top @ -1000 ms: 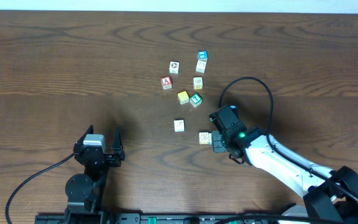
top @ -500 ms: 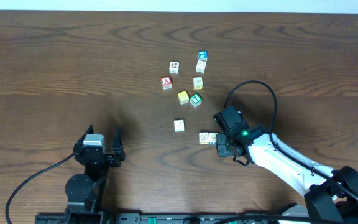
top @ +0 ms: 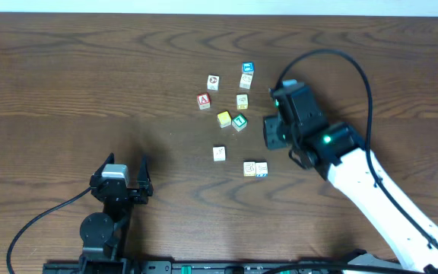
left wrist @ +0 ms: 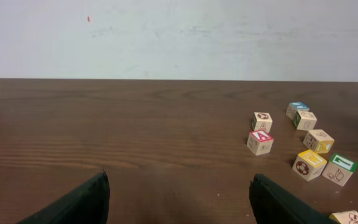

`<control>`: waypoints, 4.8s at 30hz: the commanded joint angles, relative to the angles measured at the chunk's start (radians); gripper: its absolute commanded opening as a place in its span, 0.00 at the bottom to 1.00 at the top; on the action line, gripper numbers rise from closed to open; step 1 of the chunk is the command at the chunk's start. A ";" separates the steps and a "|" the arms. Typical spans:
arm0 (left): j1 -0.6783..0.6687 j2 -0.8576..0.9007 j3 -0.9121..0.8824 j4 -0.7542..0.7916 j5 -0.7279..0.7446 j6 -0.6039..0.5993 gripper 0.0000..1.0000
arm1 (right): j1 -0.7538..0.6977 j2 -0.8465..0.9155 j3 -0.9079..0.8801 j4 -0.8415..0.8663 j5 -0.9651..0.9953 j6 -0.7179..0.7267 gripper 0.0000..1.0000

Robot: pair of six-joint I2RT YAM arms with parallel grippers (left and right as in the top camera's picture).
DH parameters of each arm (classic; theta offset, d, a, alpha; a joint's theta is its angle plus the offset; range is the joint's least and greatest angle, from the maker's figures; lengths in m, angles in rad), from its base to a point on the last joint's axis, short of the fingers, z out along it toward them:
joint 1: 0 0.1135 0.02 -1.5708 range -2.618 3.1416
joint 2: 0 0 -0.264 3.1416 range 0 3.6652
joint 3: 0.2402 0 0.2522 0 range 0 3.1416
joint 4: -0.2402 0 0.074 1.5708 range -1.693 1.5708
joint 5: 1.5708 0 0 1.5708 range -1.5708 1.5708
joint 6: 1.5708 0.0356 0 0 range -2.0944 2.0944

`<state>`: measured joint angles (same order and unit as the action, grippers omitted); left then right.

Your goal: Lift 5 blocks

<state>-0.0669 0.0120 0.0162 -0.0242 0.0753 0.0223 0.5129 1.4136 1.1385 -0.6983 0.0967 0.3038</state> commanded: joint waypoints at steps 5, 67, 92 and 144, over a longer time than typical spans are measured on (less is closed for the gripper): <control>0.005 0.000 -0.012 -0.040 0.017 -0.005 0.73 | -0.016 0.277 0.160 0.052 -0.032 -0.181 0.69; 0.005 0.000 -0.012 -0.040 0.017 -0.005 0.73 | 0.013 0.546 0.364 -0.080 -0.121 -0.290 0.63; 0.005 0.000 -0.012 -0.040 0.017 -0.005 0.73 | 0.033 0.569 0.353 -0.121 -0.165 -0.351 0.59; 0.005 0.000 -0.012 -0.040 0.017 -0.005 0.72 | 0.076 0.661 0.351 -0.171 -0.159 -0.076 0.22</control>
<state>-0.0669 0.0124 0.0162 -0.0242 0.0753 0.0223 0.5632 2.0708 1.4914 -0.8505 -0.0563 0.1520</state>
